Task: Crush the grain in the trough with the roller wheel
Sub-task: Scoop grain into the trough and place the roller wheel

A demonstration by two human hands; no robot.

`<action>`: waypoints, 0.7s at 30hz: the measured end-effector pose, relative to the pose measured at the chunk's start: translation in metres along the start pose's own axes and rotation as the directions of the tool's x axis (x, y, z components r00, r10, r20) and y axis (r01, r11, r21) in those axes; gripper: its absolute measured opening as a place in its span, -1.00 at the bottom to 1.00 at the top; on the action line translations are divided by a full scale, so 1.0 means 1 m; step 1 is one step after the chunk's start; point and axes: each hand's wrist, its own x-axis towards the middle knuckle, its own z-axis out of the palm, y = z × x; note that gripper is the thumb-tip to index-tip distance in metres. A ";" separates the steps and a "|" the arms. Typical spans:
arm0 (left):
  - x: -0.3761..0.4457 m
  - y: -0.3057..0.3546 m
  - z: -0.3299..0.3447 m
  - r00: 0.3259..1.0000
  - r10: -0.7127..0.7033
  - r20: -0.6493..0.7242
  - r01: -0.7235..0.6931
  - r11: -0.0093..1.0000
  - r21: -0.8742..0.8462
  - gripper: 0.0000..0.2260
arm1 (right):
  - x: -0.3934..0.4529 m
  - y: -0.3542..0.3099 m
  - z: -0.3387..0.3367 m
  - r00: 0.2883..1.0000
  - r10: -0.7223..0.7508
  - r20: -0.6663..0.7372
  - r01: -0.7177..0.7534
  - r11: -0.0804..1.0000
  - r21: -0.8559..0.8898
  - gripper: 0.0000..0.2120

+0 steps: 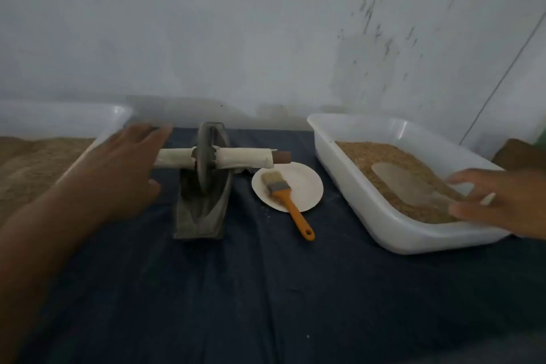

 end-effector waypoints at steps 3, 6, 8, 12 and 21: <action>0.017 0.005 0.010 0.988 -0.019 0.156 0.012 0.999 0.047 -0.21 | 0.002 -0.006 0.005 0.997 -0.005 0.076 0.007 1.000 -0.026 -0.40; 0.029 0.008 0.019 0.976 -0.045 0.215 0.042 0.999 0.018 -0.35 | 0.017 -0.002 0.009 1.000 -0.007 0.018 0.008 1.000 -0.016 -0.41; 0.037 0.007 0.025 0.976 -0.047 0.211 0.047 0.999 0.004 -0.40 | 0.031 0.005 0.013 0.999 0.041 -0.005 -0.041 0.999 -0.023 -0.43; 0.051 0.003 0.041 0.984 -0.063 0.169 0.053 0.996 0.069 -0.56 | 0.050 0.011 0.024 0.961 0.145 0.236 -0.143 0.989 -0.025 -0.43; 0.052 -0.003 0.065 0.994 -0.068 -0.083 0.073 0.995 0.064 -0.82 | 0.083 0.062 0.063 0.984 -0.020 0.178 0.026 0.999 -0.034 -0.57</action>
